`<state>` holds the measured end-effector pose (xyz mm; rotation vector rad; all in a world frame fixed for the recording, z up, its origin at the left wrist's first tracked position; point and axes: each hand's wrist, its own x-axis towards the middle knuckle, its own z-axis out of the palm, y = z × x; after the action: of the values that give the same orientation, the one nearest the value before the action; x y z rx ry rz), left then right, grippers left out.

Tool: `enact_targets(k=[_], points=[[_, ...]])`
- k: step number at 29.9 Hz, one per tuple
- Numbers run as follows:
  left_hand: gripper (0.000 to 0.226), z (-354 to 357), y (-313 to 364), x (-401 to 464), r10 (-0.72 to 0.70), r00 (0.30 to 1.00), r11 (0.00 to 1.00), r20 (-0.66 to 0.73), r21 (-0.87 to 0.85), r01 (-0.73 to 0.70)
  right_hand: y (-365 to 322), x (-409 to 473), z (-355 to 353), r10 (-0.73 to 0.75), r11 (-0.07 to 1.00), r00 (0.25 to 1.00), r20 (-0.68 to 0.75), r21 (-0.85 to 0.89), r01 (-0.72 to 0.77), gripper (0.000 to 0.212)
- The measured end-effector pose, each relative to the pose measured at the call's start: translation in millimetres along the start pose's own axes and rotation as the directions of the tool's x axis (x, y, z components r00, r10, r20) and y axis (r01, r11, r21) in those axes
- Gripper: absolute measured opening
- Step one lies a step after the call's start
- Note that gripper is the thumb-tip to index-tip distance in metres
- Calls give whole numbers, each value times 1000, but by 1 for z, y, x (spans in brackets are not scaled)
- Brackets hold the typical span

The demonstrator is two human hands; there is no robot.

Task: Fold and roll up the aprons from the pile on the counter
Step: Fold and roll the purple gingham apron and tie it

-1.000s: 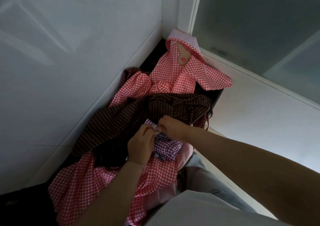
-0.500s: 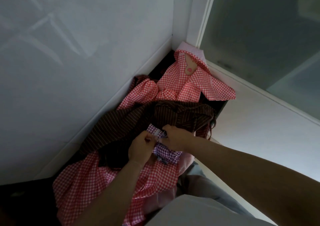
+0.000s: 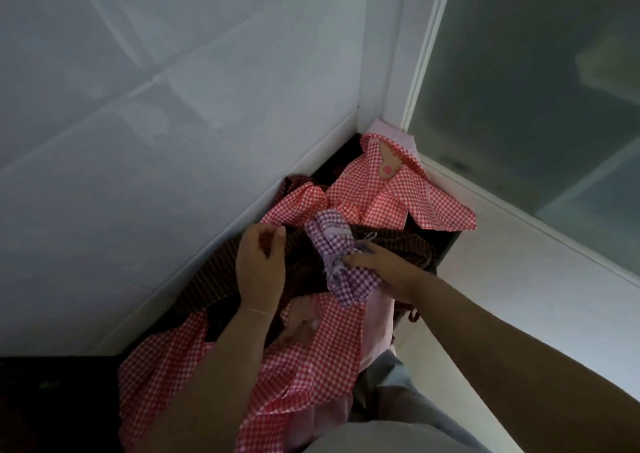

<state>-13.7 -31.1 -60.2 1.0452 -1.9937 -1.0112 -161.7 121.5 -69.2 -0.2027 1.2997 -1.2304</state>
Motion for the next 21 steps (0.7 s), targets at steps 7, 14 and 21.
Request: enact_targets(k=[7, 14, 21], points=[[25, 6, 73, 18, 320, 910, 947, 266, -117, -298, -64, -28, 20, -258, 862, 945, 202, 490, 131, 66], [32, -7, 133, 45, 535, 828, 837, 167, 30, -547, -115, -48, 35, -409, 851, 874, 261, 455, 262, 82], [30, -23, 188, 62, 704, 709, 704, 48, 89, -705, -174, -81, 32, -451, 863, 850, 272, 375, 338, 83]])
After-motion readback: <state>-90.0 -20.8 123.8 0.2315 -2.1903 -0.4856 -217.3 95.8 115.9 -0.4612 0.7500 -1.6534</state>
